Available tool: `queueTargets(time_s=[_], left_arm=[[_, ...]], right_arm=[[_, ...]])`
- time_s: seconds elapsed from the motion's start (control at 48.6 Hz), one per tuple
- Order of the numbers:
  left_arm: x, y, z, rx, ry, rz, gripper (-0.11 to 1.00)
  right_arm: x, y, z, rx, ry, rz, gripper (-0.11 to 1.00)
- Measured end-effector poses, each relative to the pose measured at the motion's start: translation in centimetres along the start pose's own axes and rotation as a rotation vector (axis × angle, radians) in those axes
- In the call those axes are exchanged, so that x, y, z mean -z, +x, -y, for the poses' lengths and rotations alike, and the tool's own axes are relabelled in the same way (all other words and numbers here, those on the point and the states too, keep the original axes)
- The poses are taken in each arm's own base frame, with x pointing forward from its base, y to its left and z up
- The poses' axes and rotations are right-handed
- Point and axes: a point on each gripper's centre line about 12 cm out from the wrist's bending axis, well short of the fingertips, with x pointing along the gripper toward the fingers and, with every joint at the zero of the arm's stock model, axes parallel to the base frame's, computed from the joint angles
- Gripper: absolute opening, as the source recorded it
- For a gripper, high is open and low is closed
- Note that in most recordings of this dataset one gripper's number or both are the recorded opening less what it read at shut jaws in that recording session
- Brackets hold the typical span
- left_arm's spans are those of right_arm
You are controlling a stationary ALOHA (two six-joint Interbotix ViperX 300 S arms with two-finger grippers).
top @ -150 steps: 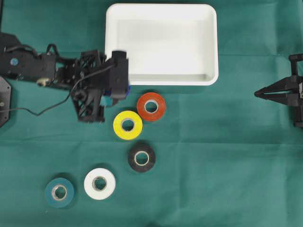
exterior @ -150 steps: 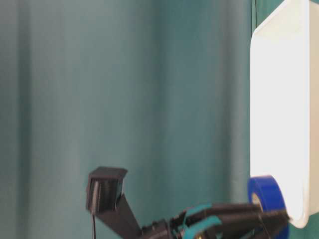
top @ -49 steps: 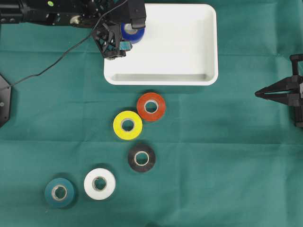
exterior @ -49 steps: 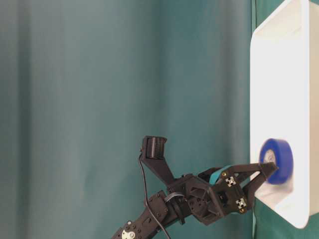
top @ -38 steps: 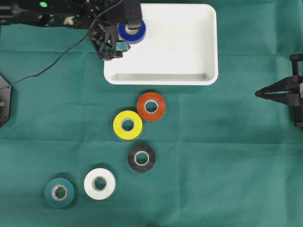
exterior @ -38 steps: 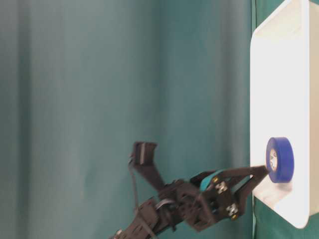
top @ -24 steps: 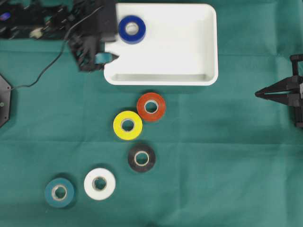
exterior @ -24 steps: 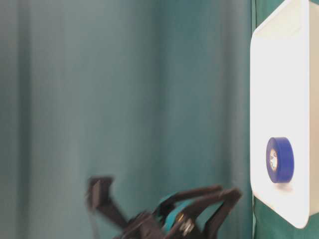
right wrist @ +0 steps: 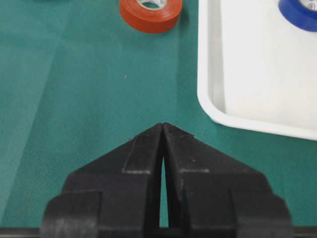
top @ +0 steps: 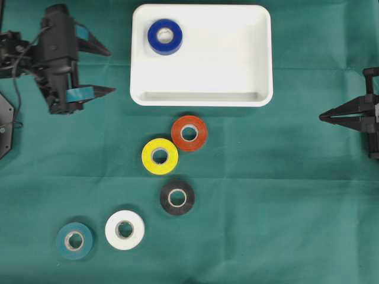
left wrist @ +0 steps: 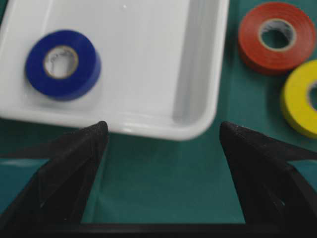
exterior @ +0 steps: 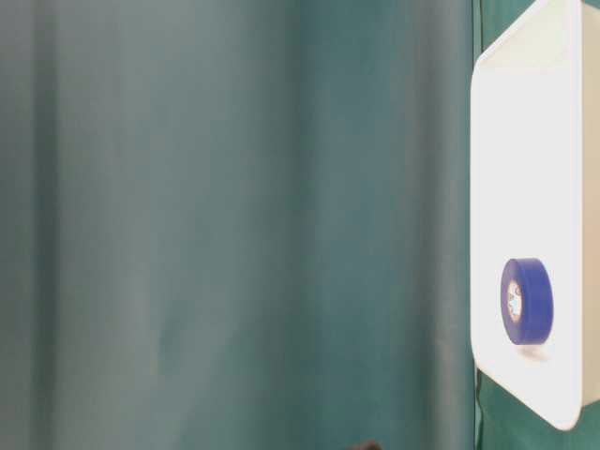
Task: Put the tape into the white case with the left arm.
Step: 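Open the left gripper, release the blue tape, retract left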
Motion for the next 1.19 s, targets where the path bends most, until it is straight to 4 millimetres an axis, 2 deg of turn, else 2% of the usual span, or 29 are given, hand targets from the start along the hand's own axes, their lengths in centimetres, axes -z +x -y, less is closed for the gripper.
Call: queueTargets(time_s=[0.144, 0.329, 0.576, 0.864, 1.193], left_arm=[[0.6, -1.1, 0.6, 0.011, 0.008, 0.026, 0.99], [0.9, -1.2, 1.3, 0.035, 0.024, 0.023, 0.99], [1.6, -1.5, 3.5, 0.105, 0.074, 0.025, 0.99], [3.2, -3.0, 5.7, 0.185, 0.098, 0.043, 0.98], [4.7, -4.8, 6.0, 0.209, 0.112, 0.088, 0.98]], right_arm=[[0.0, 0.0, 0.0, 0.0, -0.002, 0.0, -0.09], [0.0, 0.0, 0.0, 0.0, 0.0, 0.0, -0.09], [0.0, 0.0, 0.0, 0.0, -0.002, 0.002, -0.09], [0.0, 0.0, 0.0, 0.0, 0.0, 0.0, -0.09], [0.0, 0.0, 0.0, 0.001, -0.001, 0.001, -0.09]])
